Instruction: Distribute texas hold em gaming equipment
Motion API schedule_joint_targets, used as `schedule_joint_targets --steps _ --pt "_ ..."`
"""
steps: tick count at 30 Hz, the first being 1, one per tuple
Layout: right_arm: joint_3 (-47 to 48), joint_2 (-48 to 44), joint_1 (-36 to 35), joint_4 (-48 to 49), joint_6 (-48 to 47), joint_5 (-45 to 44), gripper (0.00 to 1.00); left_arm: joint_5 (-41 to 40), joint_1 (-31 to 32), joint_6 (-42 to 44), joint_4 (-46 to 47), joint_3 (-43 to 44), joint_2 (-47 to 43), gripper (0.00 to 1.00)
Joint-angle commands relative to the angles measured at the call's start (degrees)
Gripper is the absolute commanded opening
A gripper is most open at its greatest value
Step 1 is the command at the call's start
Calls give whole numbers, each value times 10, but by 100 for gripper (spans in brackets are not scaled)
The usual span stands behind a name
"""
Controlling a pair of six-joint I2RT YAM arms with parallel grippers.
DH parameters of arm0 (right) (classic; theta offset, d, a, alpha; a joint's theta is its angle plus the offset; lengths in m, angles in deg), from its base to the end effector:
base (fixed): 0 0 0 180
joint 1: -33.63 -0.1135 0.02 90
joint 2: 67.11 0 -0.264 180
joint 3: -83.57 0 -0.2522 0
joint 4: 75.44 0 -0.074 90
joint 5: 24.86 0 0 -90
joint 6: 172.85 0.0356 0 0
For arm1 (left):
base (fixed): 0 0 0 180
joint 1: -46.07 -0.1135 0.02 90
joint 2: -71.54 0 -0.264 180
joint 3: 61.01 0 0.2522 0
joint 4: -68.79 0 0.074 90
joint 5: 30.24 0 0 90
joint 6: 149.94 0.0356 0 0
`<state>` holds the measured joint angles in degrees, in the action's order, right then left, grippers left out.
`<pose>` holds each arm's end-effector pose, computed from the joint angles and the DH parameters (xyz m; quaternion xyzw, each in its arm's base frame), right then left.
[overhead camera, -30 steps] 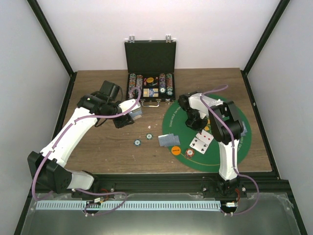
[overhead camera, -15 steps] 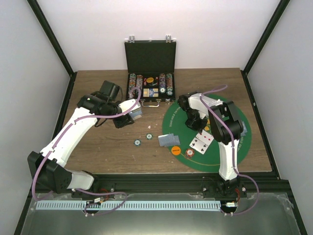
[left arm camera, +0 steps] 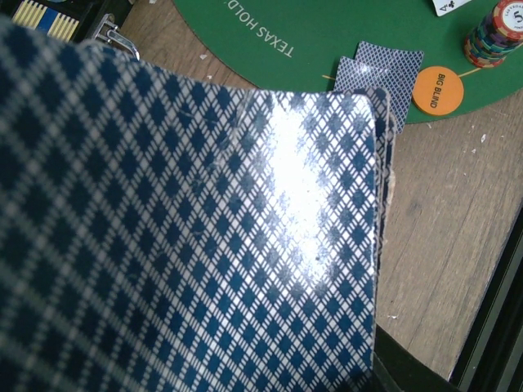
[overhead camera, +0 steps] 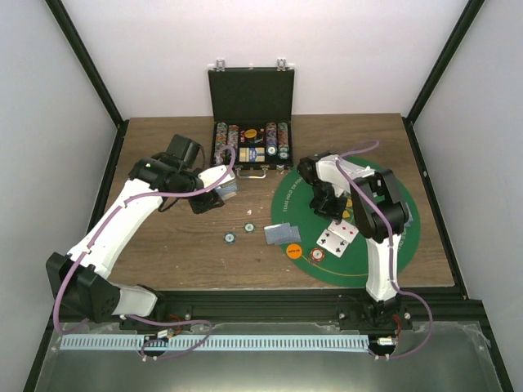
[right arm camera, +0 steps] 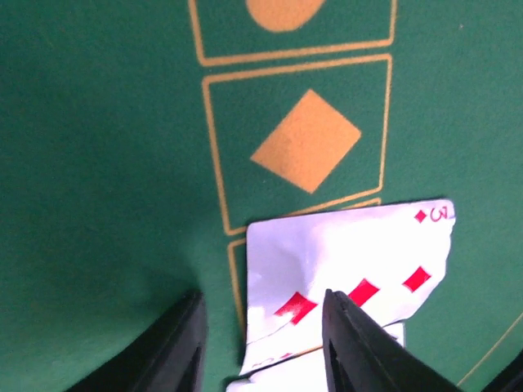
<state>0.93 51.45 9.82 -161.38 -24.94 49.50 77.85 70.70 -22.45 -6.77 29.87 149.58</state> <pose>0.3236 0.1323 0.1507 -0.2679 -0.9425 0.1983 0.0236 0.2323 -0.1187 0.3320 0.5269 0.8030 -0.1257 0.2485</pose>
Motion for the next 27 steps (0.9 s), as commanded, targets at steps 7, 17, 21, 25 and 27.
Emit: schedule_joint_targets --steps 7,17,21,25,27 --pt "-22 -149 24 87 -66 13 77 8 -3 -1 8 0 -2 40" --pt "-225 -248 193 147 -85 53 33 6 -3 -1 8 -3 -5 40" --pt "-261 -233 210 167 -86 59 14 4 -3 -1 8 -5 -5 40" --pt "-280 -221 209 184 -83 79 3 3 -3 -1 8 -4 -5 40" --pt "-290 -220 209 192 -82 88 1 3 -3 0 8 -5 -5 40"
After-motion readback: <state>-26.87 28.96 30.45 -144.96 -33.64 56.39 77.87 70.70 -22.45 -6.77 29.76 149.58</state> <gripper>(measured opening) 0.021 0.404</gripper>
